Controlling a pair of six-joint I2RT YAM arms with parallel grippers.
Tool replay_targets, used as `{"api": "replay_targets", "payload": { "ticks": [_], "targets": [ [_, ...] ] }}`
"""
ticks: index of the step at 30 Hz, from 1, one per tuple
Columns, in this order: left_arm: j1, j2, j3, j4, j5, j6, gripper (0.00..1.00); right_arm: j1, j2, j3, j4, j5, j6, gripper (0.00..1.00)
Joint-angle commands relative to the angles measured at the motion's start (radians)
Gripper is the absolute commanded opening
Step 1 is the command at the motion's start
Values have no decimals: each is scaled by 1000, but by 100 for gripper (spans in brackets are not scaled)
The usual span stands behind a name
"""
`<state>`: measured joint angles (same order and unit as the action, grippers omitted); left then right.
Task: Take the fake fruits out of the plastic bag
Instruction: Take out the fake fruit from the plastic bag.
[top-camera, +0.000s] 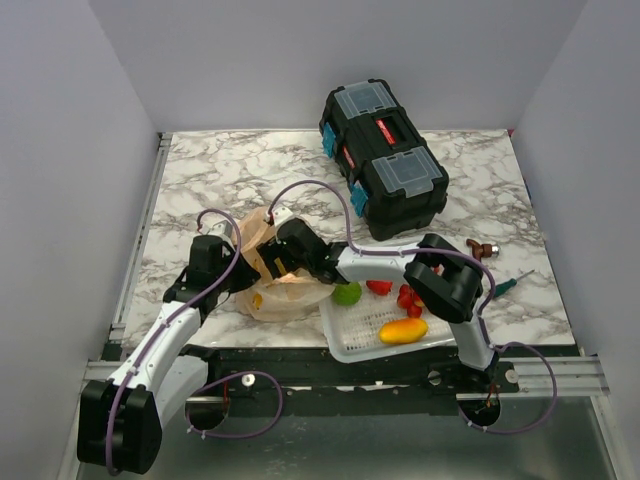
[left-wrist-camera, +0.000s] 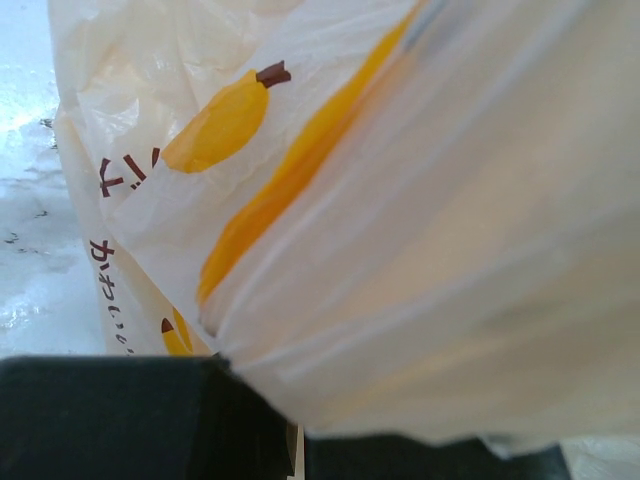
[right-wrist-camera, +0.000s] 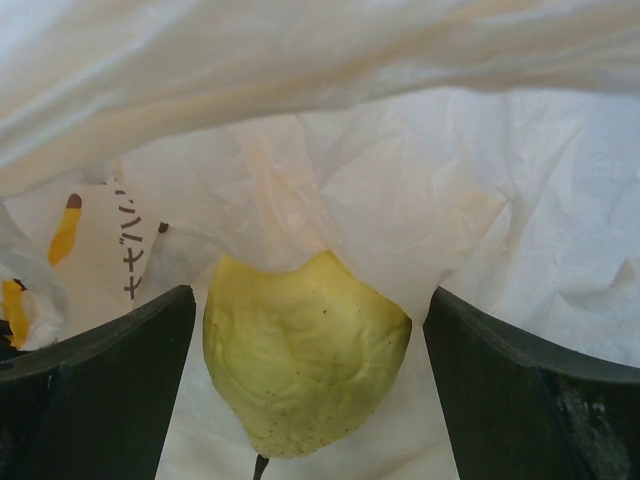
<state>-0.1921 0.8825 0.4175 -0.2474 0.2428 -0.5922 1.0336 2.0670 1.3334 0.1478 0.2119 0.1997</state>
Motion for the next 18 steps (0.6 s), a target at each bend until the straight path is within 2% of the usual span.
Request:
{"api": "replay_targets", "payload": {
  "ticks": [1,5,7,10,18],
  "targets": [
    [-6,-7,-12,30,-25,-2,0,10,-33,52,-132,-3,-67,96],
    [-6,-6,6,17,-27,1,0,22,-21,70,-186,39,-79,93],
    [-6,-5,14,13,-29,10,0,23,-21,77,-189,38,-76,82],
    [-6,-6,24,4,-40,15,0,26,-16,118,-223,25,-74,57],
    [-6,-13,53,-9,-10,-1,0,31,-110,131,-231,44,-22,29]
  ]
}}
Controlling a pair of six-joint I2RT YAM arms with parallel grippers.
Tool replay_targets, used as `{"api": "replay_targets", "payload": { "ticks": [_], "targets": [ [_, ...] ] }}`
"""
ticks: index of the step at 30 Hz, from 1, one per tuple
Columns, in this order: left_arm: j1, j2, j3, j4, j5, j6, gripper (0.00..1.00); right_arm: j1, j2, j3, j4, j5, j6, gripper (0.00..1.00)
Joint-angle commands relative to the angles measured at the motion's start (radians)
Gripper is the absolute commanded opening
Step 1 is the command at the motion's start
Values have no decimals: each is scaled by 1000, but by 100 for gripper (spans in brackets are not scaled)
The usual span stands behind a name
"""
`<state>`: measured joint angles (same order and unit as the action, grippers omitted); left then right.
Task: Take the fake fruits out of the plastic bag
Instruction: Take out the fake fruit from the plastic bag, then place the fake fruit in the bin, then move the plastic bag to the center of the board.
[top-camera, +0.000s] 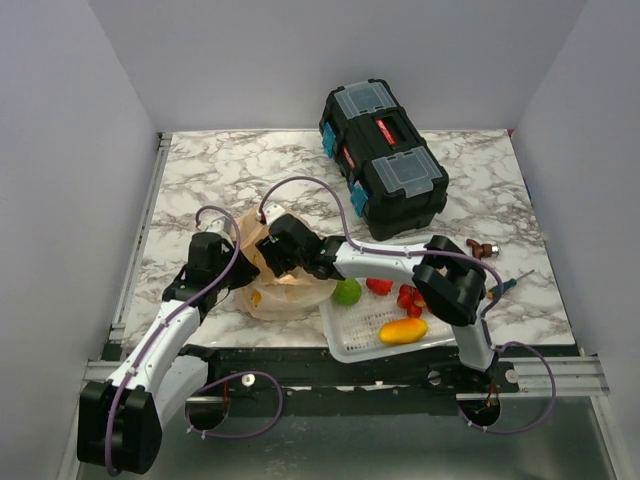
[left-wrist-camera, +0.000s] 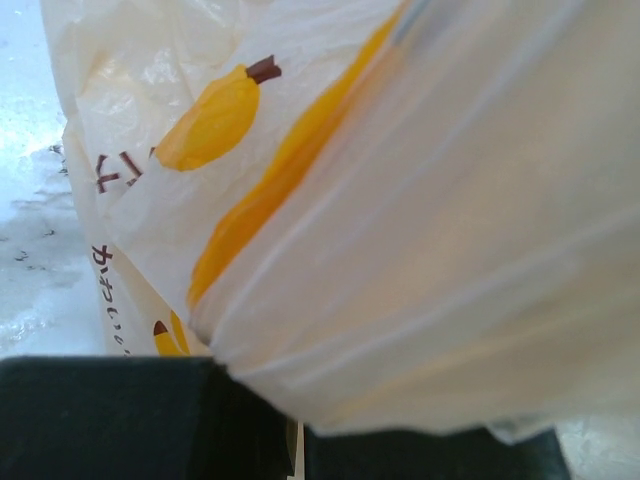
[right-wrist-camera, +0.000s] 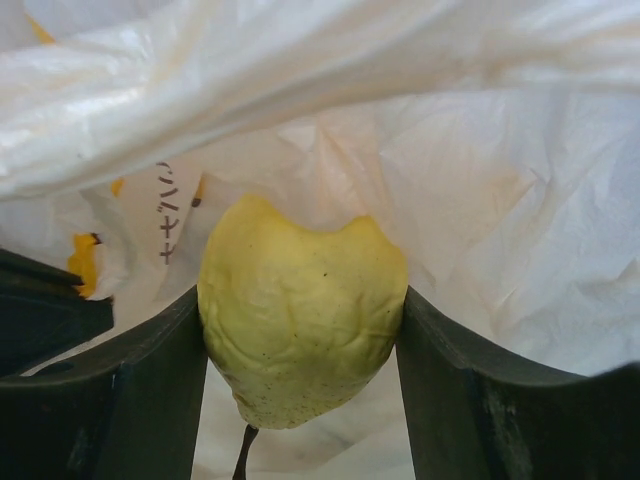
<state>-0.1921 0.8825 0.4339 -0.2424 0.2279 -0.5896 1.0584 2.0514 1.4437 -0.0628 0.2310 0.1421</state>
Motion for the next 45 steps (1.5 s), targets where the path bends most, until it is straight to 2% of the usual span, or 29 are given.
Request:
{"api": "replay_targets", "payload": {
  "ticks": [1,5,11,17,25,30,35,45],
  "targets": [
    [-6,-15,39,-14,7,-6,0,6,-111,5,-3,15,41,27],
    [-6,-19,62,-25,4,-2,0,6,-163,-17,26,-25,71,18],
    [-6,-30,84,-31,-16,4,0,7,-223,-33,32,-112,134,16],
    [-6,-20,114,-36,-35,7,0,6,-308,-63,33,-122,167,16],
    [-5,22,204,-120,-100,-1,0,7,-535,-178,105,-26,173,15],
    [3,78,315,-195,-150,13,0,5,-673,-309,151,143,146,14],
    [17,132,445,-254,-179,37,0,5,-787,-427,109,249,149,14],
    [75,255,628,-257,-194,13,0,5,-1004,-653,-43,304,284,13]
  ]
}}
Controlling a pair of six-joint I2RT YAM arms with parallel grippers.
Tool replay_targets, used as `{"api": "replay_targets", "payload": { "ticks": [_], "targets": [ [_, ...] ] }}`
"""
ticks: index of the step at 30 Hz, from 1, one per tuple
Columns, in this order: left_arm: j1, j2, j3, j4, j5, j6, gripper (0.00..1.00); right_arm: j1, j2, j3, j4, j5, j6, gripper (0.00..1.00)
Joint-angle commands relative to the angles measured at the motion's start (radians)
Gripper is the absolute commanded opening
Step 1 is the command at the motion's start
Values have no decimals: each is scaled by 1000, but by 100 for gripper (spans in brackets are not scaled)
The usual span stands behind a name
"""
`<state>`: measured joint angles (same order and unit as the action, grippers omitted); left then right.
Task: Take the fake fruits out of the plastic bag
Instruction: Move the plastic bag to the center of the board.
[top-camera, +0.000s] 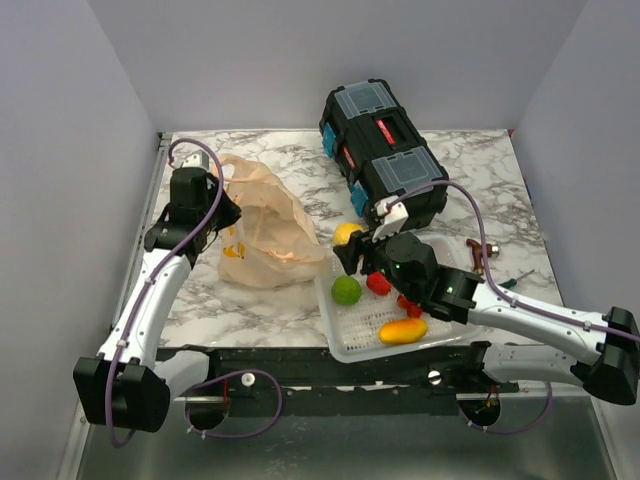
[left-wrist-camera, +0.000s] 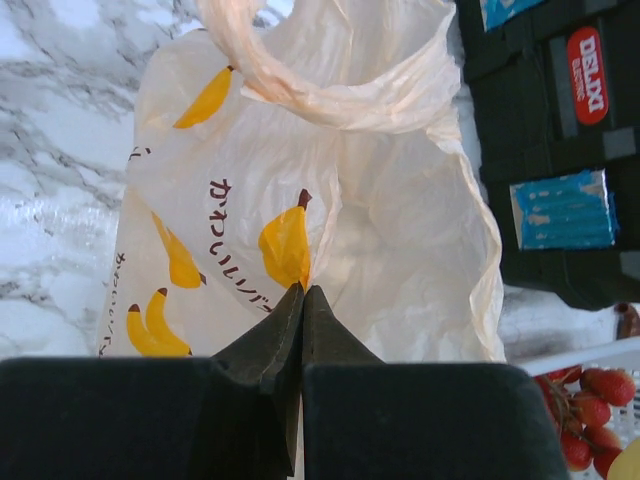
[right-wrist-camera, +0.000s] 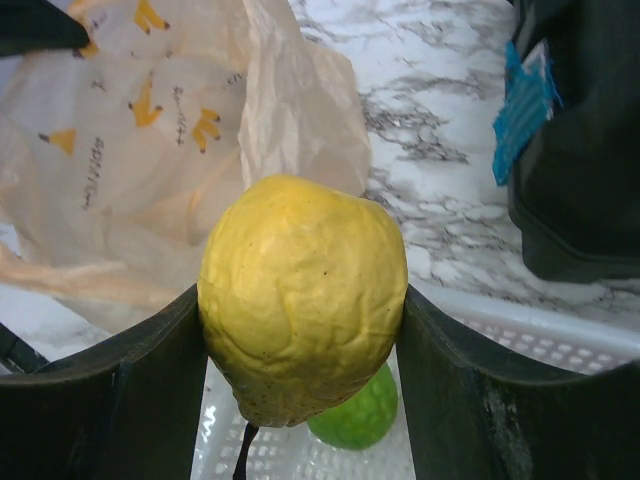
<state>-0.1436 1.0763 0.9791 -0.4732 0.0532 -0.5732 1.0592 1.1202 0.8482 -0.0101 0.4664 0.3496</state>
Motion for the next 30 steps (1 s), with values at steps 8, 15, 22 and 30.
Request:
{"api": "replay_targets", "payload": {
  "ticks": [8,15,22,30],
  "targets": [
    [93,159,194,-1,-26,-26,0,5,-241,-165,-236,101,228,13],
    [169,226,272,-36,33,-46,0,4,-259,-174,-344,117,318,13],
    [179,193,191,0,107,-65,19,4,-203,-143,-468,66,395,14],
    [177,61,162,3,17,-38,47,4,-98,-114,-530,-112,432,16]
  ]
}}
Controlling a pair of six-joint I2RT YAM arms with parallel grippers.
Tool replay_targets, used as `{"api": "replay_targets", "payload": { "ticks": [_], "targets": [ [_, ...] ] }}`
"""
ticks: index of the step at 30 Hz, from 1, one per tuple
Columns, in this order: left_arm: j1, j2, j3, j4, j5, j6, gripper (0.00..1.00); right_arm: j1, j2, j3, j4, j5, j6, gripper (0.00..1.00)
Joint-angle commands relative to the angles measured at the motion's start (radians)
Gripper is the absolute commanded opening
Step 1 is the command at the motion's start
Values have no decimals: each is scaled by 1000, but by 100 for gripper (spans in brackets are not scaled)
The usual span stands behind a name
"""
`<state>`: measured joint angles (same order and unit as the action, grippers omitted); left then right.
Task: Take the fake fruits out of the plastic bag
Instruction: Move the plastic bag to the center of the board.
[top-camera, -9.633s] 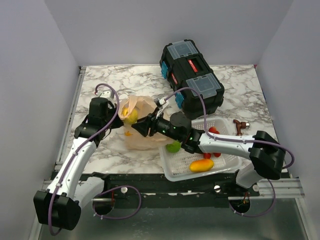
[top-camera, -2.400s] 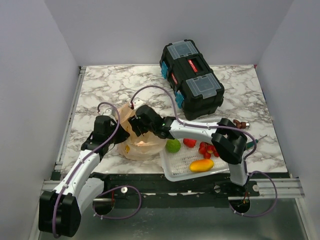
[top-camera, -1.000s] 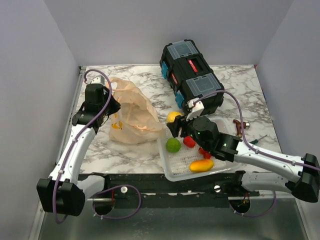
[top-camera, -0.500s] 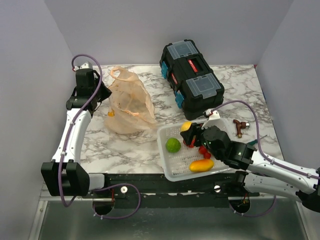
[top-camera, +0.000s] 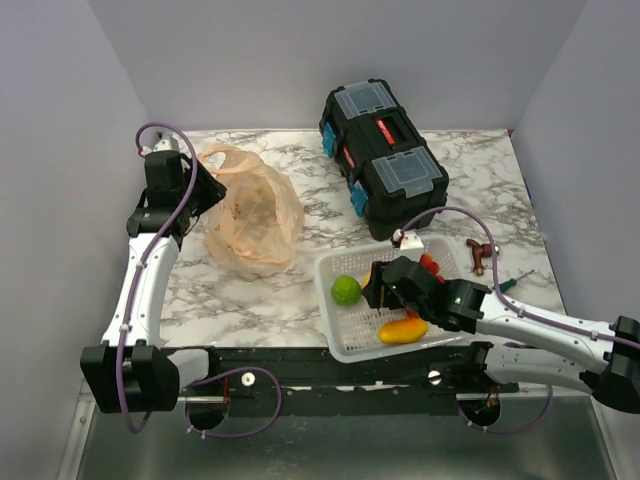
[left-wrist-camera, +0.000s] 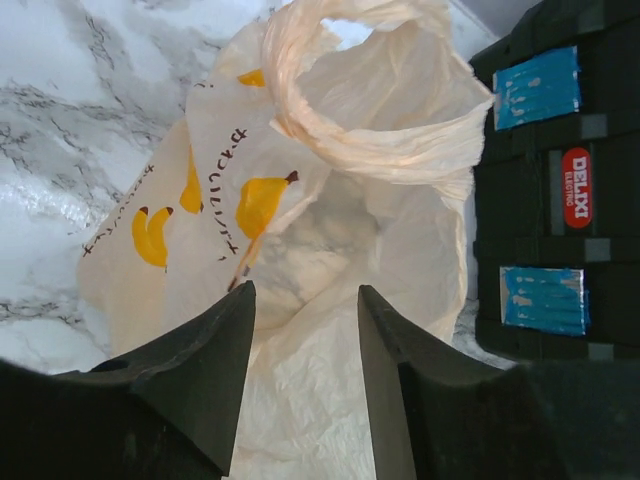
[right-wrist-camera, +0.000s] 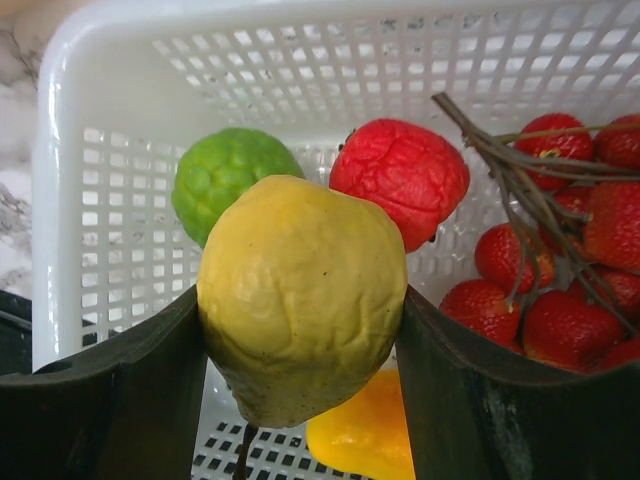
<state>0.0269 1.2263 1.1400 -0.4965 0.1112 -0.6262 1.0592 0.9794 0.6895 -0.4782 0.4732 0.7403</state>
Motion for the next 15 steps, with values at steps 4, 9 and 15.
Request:
{"api": "replay_targets", "payload": {
  "ticks": [4,9,15],
  "targets": [
    [2,-127,6,25,-47,28,49,4,99,61,-85,-204,31,16],
    [-5,-165,-16,54,-36,32,50,4,183,91,-139,-271,20,18],
    [-11,-169,-30,104,61,54,49,4,258,97,-108,-306,-7,26]
  ]
}}
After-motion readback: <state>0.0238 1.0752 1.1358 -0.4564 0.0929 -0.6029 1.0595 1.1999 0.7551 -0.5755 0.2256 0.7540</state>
